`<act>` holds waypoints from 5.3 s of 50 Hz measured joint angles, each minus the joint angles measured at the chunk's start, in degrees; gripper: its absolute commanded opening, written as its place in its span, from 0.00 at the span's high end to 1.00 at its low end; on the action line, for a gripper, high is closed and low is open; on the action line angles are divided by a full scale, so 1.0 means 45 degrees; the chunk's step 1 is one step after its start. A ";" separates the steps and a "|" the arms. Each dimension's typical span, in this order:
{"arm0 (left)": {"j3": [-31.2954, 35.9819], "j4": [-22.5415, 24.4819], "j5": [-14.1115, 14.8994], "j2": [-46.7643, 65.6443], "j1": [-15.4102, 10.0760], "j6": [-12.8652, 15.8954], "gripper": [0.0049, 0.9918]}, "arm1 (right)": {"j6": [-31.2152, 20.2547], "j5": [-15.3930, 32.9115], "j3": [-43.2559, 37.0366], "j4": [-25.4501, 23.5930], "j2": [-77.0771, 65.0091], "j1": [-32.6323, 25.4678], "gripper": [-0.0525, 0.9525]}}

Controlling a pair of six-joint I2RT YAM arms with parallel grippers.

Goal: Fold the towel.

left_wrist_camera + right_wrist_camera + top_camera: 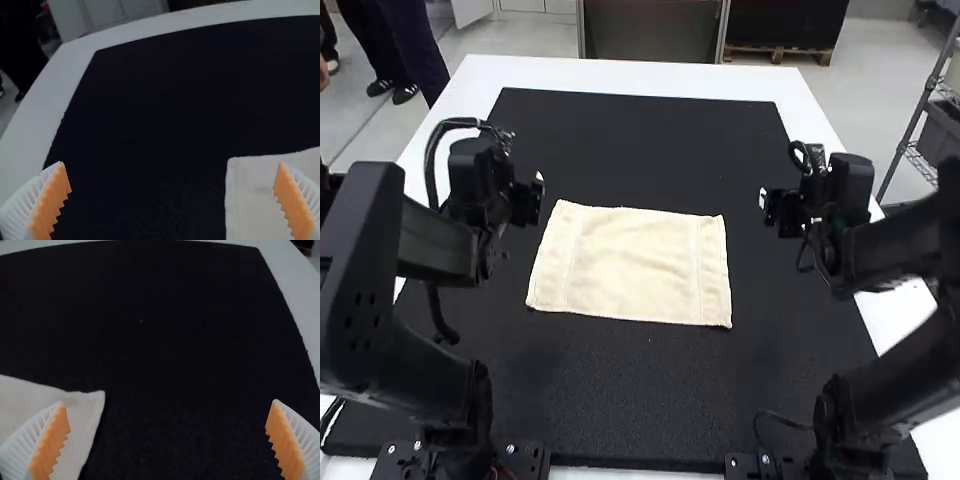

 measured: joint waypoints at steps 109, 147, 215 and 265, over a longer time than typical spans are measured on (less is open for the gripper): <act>0.6805 -0.0981 0.2059 1.0307 0.0049 -0.0719 0.03 | -0.0024 -0.2103 0.4512 0.1297 0.8276 0.1574 0.05; 0.7742 -0.0903 0.2540 1.1341 0.0053 -0.0665 0.03 | -0.0010 -0.2191 0.5591 0.1292 0.9564 0.1846 0.05; 0.7776 -0.1054 0.2764 1.1565 0.0053 -0.0670 0.13 | 0.0248 -0.2132 0.6834 0.1360 1.0914 0.2093 0.08; 0.7810 -0.1360 0.3240 1.1681 0.0131 -0.0661 0.51 | 0.1001 -0.2900 0.7169 0.1404 1.1307 0.1938 0.28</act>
